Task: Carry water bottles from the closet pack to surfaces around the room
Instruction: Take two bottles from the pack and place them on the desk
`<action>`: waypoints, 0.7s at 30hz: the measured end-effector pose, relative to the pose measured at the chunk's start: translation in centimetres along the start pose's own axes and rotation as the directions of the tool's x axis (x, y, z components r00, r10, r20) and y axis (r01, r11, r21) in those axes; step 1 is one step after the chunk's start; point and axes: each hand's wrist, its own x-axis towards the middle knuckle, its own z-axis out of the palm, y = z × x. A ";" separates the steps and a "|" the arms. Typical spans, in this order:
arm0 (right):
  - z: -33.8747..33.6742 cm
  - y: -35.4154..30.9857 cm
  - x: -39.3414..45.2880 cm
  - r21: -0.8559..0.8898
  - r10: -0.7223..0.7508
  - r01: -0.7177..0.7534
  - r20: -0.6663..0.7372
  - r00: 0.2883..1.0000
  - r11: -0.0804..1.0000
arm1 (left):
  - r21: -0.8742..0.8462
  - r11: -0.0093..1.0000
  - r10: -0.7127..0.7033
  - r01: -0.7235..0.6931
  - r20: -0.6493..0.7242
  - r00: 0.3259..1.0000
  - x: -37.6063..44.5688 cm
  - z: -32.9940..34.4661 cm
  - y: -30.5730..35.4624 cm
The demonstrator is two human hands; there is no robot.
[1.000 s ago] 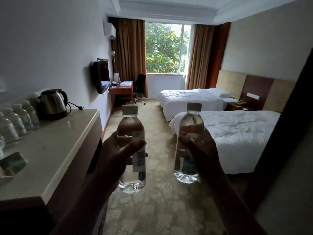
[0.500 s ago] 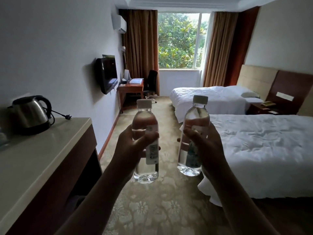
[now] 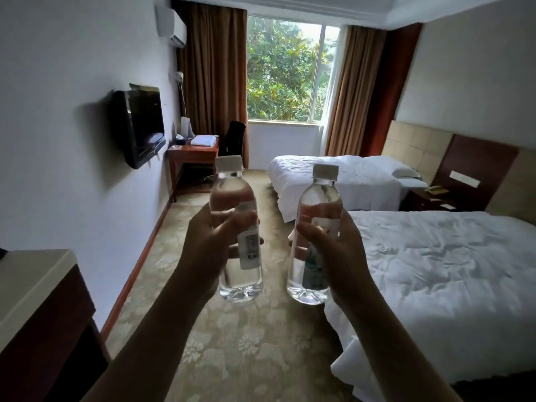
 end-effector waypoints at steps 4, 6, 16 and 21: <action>1.7 2.8 7.7 0.006 0.001 -0.001 -0.055 0.998 1.000 | -0.001 1.000 -0.012 0.012 0.016 1.000 8.6 -1.5 -2.8; 2.4 4.1 11.1 0.026 0.016 -0.014 -0.071 0.997 1.000 | -0.001 1.000 -0.023 0.023 0.018 1.000 12.2 -2.2 -4.0; 5.9 13.9 31.7 0.024 0.000 0.001 -0.015 1.000 1.000 | 0.042 0.999 -0.030 0.031 -0.026 0.999 32.0 -3.8 -11.4; 6.8 19.5 43.7 0.076 -0.047 0.043 0.054 0.997 0.996 | 0.117 0.993 0.007 -0.003 -0.038 0.999 43.3 -3.5 -15.1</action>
